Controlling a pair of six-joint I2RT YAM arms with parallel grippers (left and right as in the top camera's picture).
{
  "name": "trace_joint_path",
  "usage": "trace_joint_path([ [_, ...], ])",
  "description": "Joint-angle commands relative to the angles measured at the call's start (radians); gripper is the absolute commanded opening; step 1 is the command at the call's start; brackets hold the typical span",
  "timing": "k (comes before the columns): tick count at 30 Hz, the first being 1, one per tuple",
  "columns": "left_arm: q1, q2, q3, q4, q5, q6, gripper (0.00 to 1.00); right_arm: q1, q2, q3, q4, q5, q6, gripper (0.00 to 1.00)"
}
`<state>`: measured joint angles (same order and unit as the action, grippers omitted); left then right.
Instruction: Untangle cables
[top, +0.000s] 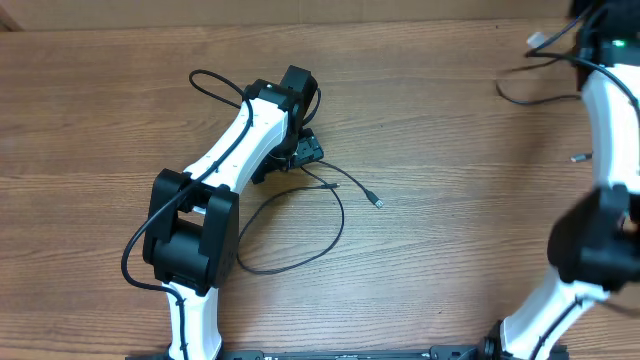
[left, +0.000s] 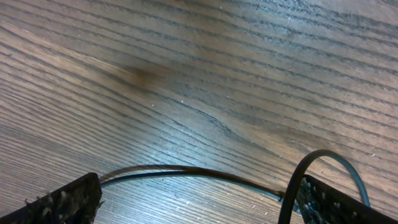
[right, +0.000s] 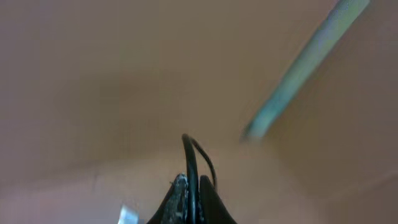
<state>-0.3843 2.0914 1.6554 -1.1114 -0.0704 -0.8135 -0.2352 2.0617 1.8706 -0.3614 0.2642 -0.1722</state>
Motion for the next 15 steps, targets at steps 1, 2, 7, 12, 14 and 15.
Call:
trace_joint_path([
  [1,-0.002,0.008,0.000,-0.001,0.004,-0.006,1.00,-0.002,0.010,0.013,-0.041,-0.100,0.180,0.04],
  [2,-0.002,0.008,0.000,-0.001,0.004,-0.006,0.99,-0.003,0.020,0.013,-0.055,-0.097,0.199,0.04],
  [7,-0.002,0.008,0.000,-0.001,0.004,-0.006,0.99,-0.032,0.041,0.013,-0.134,-0.089,0.254,0.98],
  [12,-0.002,0.008,0.000,-0.001,0.004,-0.006,1.00,-0.040,-0.033,0.052,-0.280,-0.077,0.257,1.00],
  [14,-0.002,0.008,0.000,-0.001,0.004,-0.006,1.00,-0.039,-0.086,0.063,-0.357,-0.087,0.300,1.00],
  [15,-0.002,0.008,0.000,-0.001,0.004,-0.006,0.99,-0.039,-0.122,0.063,-0.403,-0.087,0.338,1.00],
])
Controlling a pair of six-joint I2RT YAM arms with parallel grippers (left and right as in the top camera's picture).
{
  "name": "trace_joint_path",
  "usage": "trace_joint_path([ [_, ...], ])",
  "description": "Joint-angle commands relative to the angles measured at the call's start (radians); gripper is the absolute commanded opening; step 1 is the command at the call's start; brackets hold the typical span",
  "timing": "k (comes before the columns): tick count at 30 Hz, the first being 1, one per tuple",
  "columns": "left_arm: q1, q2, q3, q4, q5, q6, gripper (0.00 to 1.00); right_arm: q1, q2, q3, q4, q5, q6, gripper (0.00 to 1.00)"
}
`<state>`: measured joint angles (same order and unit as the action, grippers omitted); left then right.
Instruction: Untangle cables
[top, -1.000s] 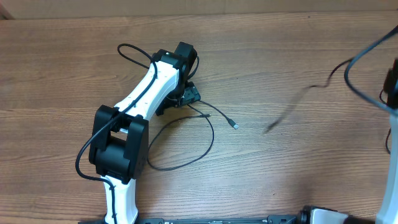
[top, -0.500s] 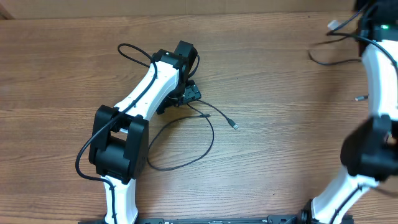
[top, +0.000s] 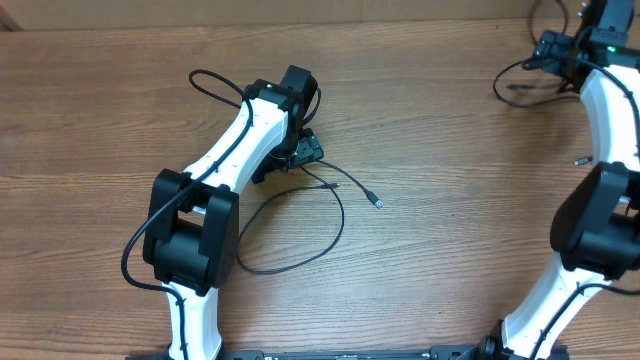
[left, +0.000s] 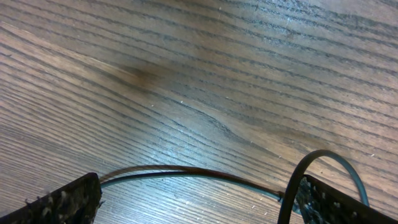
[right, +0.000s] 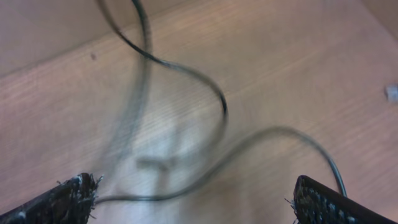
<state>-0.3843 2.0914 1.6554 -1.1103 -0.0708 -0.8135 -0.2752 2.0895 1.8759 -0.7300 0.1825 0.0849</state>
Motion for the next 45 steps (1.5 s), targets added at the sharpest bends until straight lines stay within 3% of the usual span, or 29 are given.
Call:
trace_joint_path([
  [1,-0.002,0.008,0.000,-0.002,0.005,-0.006,0.99,0.001,-0.193,0.057,-0.097,-0.005,0.132,1.00],
  [6,-0.002,0.008,0.000,-0.002,0.005,-0.006,1.00,0.003,-0.337,0.057,-0.382,-0.026,0.315,1.00],
  [11,-0.002,0.008,0.000,-0.002,0.005,-0.006,0.99,0.006,-0.424,0.056,-0.676,-0.226,0.315,1.00],
  [15,-0.002,0.008,0.000,-0.002,0.005,-0.006,1.00,0.029,-0.476,0.053,-0.786,-0.402,0.315,1.00],
  [29,-0.002,0.008,0.000,-0.002,0.005,-0.006,0.99,0.514,-0.794,-0.087,-0.791,-0.442,0.320,1.00],
  [38,-0.002,0.008,0.000,-0.002,0.005,-0.006,1.00,0.691,-1.012,-0.298,-0.752,-0.312,0.508,1.00],
  [45,-0.002,0.008,0.000,-0.002,0.005,-0.006,0.99,0.749,-1.266,-0.656,-0.613,-0.235,0.697,1.00],
])
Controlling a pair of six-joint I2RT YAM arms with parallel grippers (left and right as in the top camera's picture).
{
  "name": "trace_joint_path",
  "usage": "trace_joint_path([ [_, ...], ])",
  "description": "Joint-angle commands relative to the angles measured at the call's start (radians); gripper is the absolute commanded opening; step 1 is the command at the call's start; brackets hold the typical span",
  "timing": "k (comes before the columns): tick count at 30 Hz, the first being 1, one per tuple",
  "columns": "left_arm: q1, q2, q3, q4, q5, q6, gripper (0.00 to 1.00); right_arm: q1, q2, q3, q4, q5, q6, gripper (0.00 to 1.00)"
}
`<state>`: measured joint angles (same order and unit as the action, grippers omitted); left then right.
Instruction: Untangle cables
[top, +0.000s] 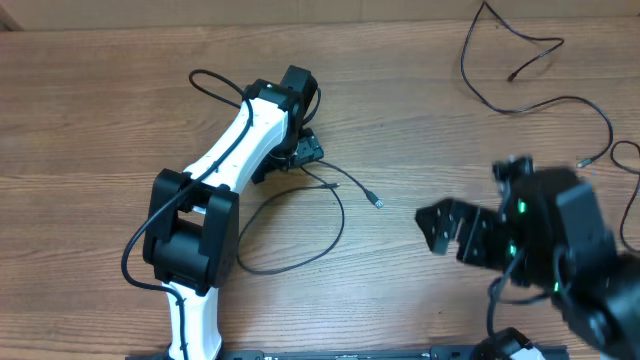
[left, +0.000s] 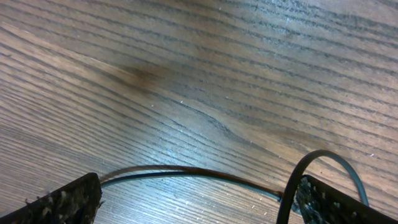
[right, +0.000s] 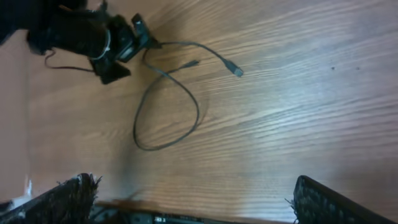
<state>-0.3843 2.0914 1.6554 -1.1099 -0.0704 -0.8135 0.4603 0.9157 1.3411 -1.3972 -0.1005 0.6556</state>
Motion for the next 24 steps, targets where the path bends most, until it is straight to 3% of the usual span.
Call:
trace_joint_path([
  [1,-0.002,0.008,0.000,-0.002,0.004,-0.006,0.99,0.017,-0.119,-0.166,0.084,0.039,0.152,1.00],
  [5,-0.002,0.008,0.000,-0.002,0.004,-0.006,1.00,0.031,-0.207,-0.365,0.259,-0.081,0.230,1.00],
  [12,-0.002,0.008,0.000,-0.002,0.004,-0.006,1.00,0.062,-0.218,-0.664,0.555,-0.231,0.236,1.00],
  [24,-0.002,0.008,0.000,-0.002,0.004,-0.006,0.99,0.062,-0.209,-0.740,0.589,-0.188,0.235,1.00],
])
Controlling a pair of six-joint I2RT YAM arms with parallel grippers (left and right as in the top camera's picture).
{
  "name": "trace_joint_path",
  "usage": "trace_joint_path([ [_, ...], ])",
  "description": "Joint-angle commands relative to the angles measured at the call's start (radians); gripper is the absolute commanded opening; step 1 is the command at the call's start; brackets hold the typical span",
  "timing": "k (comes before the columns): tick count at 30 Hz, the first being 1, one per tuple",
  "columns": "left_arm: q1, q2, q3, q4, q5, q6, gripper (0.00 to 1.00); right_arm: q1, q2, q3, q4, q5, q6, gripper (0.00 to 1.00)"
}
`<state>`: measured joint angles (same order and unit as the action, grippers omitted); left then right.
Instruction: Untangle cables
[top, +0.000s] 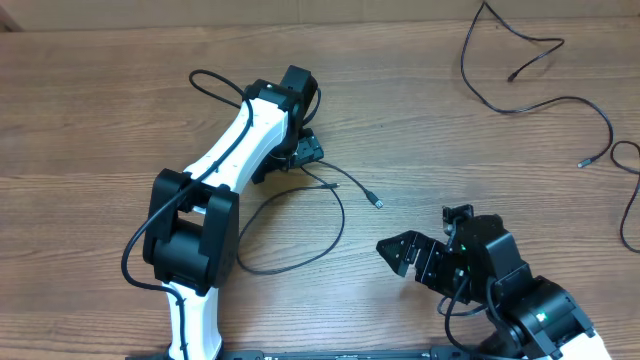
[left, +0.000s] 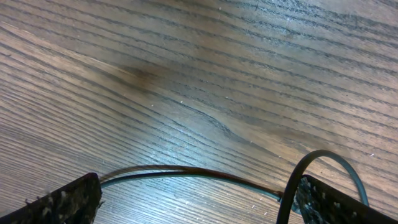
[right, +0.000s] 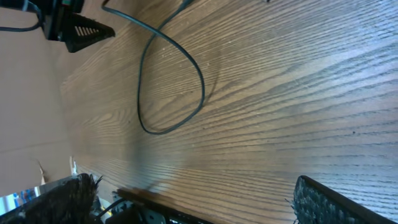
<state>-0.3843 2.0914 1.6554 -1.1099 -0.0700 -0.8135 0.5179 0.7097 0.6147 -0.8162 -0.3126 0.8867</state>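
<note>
One black cable (top: 318, 232) lies in a loop at the table's middle, and its plug end (top: 378, 202) points right. My left gripper (top: 303, 150) is low over that cable's upper part. In the left wrist view the left gripper (left: 199, 208) stands open, the thin cable (left: 186, 172) running across the wood between its fingers (left: 62, 200). A second black cable (top: 520, 62) lies spread out by itself at the far right. My right gripper (top: 408, 254) is open near the front edge with nothing in it. Its wrist view shows the loop (right: 171, 81).
The wooden table (top: 100, 120) fills the view. Another stretch of cable (top: 628, 185) curls at the right edge. My left arm (top: 220, 160) lies diagonally over the table's left half, with its own black lead arching above it.
My right arm has drawn back toward the front edge and sits lower in the overhead view, still open. The left gripper and both cables are where they were.
My right gripper was shut on a black cable at the far right corner. Then it was open there with the cable beneath it. Later that cable lay spread at the far right and the arm was back mid-table, now nearer the front. The left gripper stayed open over the looped cable.
</note>
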Motion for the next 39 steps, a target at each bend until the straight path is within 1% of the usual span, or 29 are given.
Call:
trace_joint_path([
  [1,-0.002,0.008,0.000,-0.002,0.004,-0.006,0.99,0.005,0.000,-0.014,0.008,0.029,0.004,1.00],
  [9,-0.002,0.008,0.000,-0.002,0.004,-0.006,0.99,0.005,0.060,-0.014,0.008,0.039,0.004,1.00],
  [19,-0.002,0.008,0.000,-0.002,0.004,-0.006,0.99,0.005,0.233,-0.014,0.031,0.166,0.004,1.00],
  [24,-0.002,0.008,0.000,-0.002,0.004,-0.006,1.00,0.003,0.320,-0.013,0.087,0.148,0.004,1.00],
  [35,-0.002,0.008,0.000,-0.002,0.004,-0.006,1.00,0.003,0.334,-0.013,0.192,0.064,0.004,1.00],
  [39,-0.002,0.008,0.000,-0.002,0.004,-0.006,0.99,0.003,0.334,-0.013,0.211,0.063,0.004,1.00],
])
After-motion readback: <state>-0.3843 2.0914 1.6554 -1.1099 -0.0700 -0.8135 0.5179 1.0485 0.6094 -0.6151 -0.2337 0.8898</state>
